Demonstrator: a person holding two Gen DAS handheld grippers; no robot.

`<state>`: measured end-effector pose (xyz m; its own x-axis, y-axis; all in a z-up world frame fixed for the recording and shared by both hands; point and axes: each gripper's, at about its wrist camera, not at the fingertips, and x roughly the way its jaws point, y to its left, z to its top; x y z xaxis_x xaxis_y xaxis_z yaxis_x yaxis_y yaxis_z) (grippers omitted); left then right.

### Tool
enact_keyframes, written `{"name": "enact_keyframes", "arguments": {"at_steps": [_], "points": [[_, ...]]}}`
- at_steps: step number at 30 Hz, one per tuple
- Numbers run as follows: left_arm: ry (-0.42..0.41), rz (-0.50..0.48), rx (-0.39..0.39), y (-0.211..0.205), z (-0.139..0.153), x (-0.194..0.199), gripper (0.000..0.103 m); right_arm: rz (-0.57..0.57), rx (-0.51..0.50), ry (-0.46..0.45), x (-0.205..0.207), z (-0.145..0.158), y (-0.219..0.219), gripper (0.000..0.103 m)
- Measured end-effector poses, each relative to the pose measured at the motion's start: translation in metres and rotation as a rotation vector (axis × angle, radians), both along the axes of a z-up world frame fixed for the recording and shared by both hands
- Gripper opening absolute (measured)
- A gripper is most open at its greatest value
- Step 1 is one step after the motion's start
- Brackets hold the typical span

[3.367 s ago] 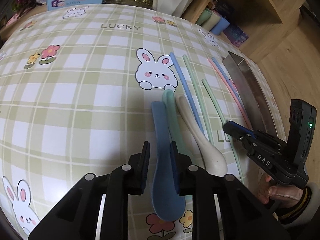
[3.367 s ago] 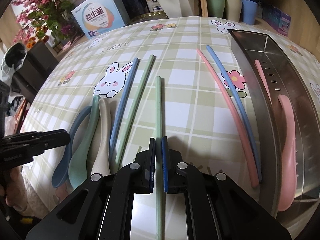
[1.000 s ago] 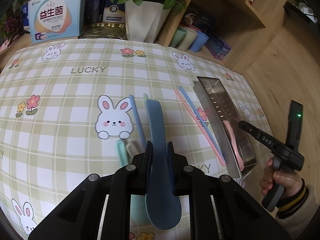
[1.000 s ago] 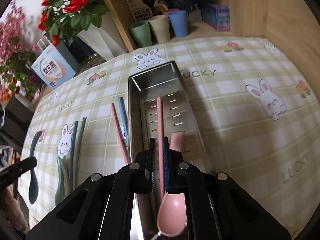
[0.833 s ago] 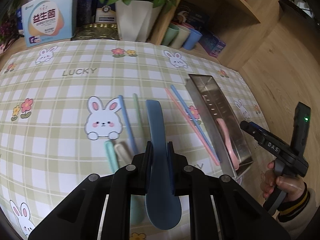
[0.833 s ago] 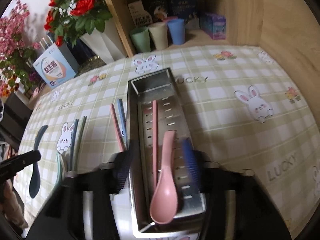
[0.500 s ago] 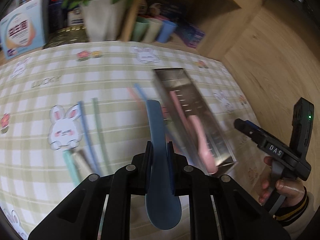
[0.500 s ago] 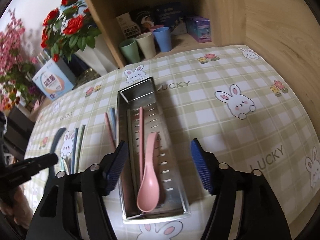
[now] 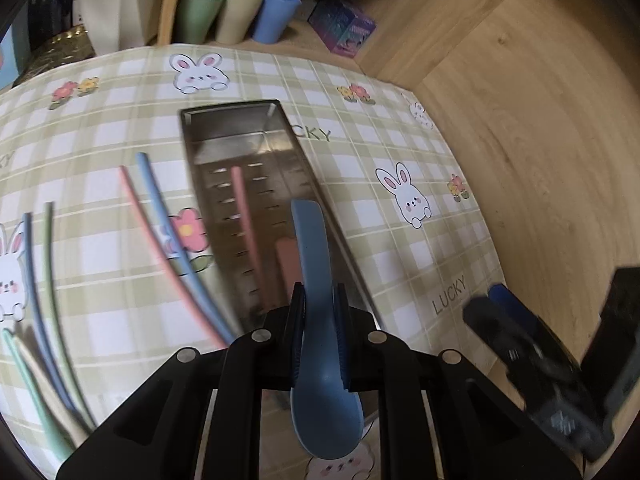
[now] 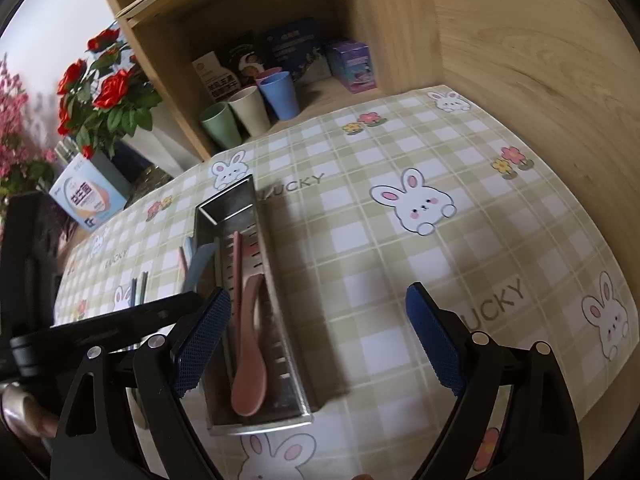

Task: Organize utensils
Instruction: 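Open the right gripper to drop the green chopstick in the tray while the left lowers the blue spoon, then open the left gripper to release the blue spoon into the steel tray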

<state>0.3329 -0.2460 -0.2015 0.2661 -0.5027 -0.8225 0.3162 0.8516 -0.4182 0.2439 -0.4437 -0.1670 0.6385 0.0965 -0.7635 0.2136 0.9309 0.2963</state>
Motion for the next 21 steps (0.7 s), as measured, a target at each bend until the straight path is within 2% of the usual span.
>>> {"name": "enact_keyframes", "arguments": {"at_steps": [5,13,19,21], "points": [[0.063,0.031,0.029,-0.012,-0.022,0.007,0.014,-0.034,0.004,0.013,-0.005,-0.004,-0.014,0.086],[0.064,-0.007,0.08,-0.022,-0.036,0.001,0.014,-0.057,0.022,0.015,-0.006,-0.005,-0.02,0.086],[0.051,-0.029,0.072,-0.02,-0.028,-0.004,0.014,-0.05,0.02,0.015,-0.008,-0.003,-0.014,0.086],[0.028,-0.038,0.055,-0.014,-0.02,-0.007,0.018,-0.051,0.019,0.011,-0.01,-0.001,-0.013,0.086]]}}
